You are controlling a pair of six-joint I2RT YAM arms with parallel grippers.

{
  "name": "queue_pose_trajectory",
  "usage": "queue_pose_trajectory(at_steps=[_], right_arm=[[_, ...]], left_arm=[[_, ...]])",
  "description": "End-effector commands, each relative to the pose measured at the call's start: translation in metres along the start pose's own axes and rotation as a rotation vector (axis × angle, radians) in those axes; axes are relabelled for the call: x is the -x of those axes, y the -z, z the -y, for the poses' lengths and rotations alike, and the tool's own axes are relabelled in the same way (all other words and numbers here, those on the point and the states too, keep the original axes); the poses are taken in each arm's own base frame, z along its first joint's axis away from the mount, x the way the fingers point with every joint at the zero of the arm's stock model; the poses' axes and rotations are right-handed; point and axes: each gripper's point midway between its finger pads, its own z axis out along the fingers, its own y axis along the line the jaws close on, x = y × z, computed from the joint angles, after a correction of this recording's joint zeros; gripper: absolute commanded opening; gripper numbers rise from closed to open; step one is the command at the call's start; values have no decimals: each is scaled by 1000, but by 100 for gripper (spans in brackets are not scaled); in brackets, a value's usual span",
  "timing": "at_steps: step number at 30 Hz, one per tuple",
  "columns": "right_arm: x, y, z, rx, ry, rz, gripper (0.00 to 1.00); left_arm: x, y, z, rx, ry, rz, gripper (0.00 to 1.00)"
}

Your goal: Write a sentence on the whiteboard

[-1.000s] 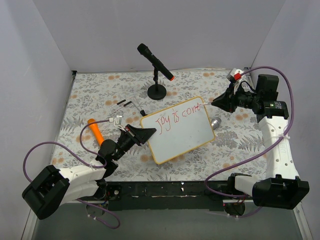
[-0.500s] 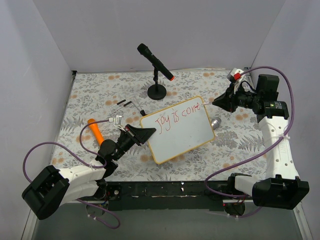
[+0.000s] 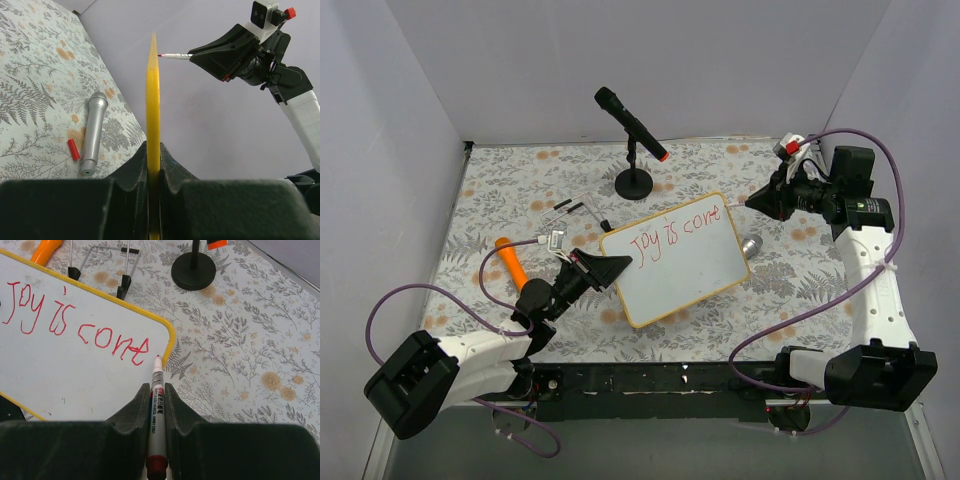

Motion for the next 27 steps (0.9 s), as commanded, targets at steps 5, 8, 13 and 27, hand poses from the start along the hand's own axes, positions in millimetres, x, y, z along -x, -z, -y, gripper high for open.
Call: queue_pose_trajectory(at_steps=[5, 8, 13, 27], right_arm=[[2, -6, 9, -9, -5, 13, 1], [-1, -8, 10, -7, -10, 8, 1], [-2, -12, 6, 23, -19, 11, 1], [-14, -13, -9, 79, -31, -8, 1]], left_arm=[[24, -2, 41, -150, 12, 84, 0], [24, -2, 41, -152, 12, 81, 0], [24, -3, 42, -155, 13, 79, 0], [23, -4, 41, -151, 13, 79, 0]])
